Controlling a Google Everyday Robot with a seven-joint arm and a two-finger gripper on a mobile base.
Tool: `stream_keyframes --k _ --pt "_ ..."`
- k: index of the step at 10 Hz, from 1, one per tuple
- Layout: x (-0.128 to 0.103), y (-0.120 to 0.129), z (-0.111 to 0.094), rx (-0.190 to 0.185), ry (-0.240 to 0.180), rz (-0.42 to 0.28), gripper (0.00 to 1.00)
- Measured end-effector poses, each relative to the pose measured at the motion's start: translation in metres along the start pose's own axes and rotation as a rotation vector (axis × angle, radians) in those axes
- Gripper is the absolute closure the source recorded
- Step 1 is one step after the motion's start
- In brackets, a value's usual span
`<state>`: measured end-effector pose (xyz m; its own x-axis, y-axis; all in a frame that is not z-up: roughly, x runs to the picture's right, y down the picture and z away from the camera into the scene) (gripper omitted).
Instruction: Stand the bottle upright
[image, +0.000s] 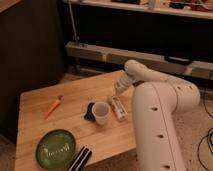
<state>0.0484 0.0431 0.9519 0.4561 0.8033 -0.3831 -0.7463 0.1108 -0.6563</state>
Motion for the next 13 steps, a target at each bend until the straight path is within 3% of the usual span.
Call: stream_keyframes --k 6,9,13 --pt "-0.005 0.003 0.003 0.066 0.021 -0.033 0.66" --pt "-0.007 0.01 0.003 0.086 0.032 -0.071 0.42" --pt "-0.009 0.012 0.003 0.115 0.041 -0.106 0.39"
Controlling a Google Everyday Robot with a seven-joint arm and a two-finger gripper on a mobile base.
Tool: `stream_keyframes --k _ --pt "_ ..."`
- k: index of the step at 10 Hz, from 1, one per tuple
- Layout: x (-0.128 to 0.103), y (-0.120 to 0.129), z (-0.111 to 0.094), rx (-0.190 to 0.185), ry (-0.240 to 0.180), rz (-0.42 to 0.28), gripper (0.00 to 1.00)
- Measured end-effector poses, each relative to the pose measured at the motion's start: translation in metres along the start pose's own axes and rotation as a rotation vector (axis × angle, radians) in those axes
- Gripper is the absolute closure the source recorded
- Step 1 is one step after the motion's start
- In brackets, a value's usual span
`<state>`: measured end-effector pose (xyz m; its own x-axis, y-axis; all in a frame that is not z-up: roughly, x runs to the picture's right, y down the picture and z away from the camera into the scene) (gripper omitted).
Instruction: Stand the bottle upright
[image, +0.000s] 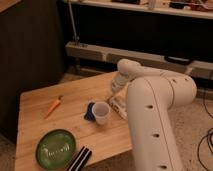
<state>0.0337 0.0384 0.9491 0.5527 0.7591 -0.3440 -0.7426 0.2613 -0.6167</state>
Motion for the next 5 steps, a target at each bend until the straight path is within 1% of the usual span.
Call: stream_keyframes --k 3,4,5 --pt "-0.0018 -0.0011 -0.0018 0.011 -0.003 -0.024 0.39" --pt "-0.0037 -0.0009 -0.0025 0.009 -0.006 -0.038 0.39" --pt "-0.0027 0.001 -0.0013 0.001 0.0 -0.055 0.39"
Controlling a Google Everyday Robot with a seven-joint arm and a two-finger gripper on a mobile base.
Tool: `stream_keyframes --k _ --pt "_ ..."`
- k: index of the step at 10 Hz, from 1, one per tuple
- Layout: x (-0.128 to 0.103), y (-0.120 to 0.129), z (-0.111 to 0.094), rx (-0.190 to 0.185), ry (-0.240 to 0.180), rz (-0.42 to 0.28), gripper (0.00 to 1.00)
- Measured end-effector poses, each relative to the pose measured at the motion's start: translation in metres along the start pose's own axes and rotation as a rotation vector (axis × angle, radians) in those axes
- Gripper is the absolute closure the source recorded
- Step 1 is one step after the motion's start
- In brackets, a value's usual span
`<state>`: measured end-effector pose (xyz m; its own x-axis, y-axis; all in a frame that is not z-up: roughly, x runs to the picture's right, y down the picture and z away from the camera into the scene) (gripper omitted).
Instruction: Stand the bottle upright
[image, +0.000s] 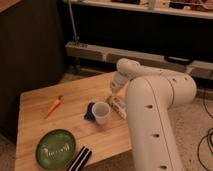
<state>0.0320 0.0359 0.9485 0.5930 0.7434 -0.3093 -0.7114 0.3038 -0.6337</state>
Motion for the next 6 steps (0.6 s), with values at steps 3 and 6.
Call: stream_keyframes --k 3,6 --pt "0.004 0.011 0.008 -0.002 0.031 -0.053 0.39" --pt "0.004 0.015 0.017 0.009 0.043 -0.081 0.41"
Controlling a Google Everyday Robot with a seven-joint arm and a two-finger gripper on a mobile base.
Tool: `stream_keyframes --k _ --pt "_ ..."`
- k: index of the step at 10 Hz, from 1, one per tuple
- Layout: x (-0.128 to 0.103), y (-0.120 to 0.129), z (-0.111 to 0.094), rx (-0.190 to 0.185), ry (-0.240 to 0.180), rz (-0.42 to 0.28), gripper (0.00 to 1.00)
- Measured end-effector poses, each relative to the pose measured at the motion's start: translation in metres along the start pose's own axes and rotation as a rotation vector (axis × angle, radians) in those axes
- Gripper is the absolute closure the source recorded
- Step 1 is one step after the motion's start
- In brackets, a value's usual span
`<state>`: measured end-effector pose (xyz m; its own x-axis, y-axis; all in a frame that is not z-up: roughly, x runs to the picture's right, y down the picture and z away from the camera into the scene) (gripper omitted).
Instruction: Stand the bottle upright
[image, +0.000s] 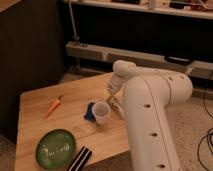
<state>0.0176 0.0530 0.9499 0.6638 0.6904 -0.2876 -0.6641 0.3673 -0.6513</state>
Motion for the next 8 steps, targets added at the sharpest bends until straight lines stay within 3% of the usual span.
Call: stream_keyframes --k 1,5,6,8 --pt "-0.0013 0.001 0.0005 0.003 0.0 -0.006 0.47" --pt "-0.0032 0.0029 0.0061 0.017 0.018 -0.021 0.9" --pt "-0.0028 0.0012 0.0069 0.032 0.026 -0.023 0.95" --pt "-0.0019 -0.0019 0.0043 0.044 0.017 -0.016 0.97"
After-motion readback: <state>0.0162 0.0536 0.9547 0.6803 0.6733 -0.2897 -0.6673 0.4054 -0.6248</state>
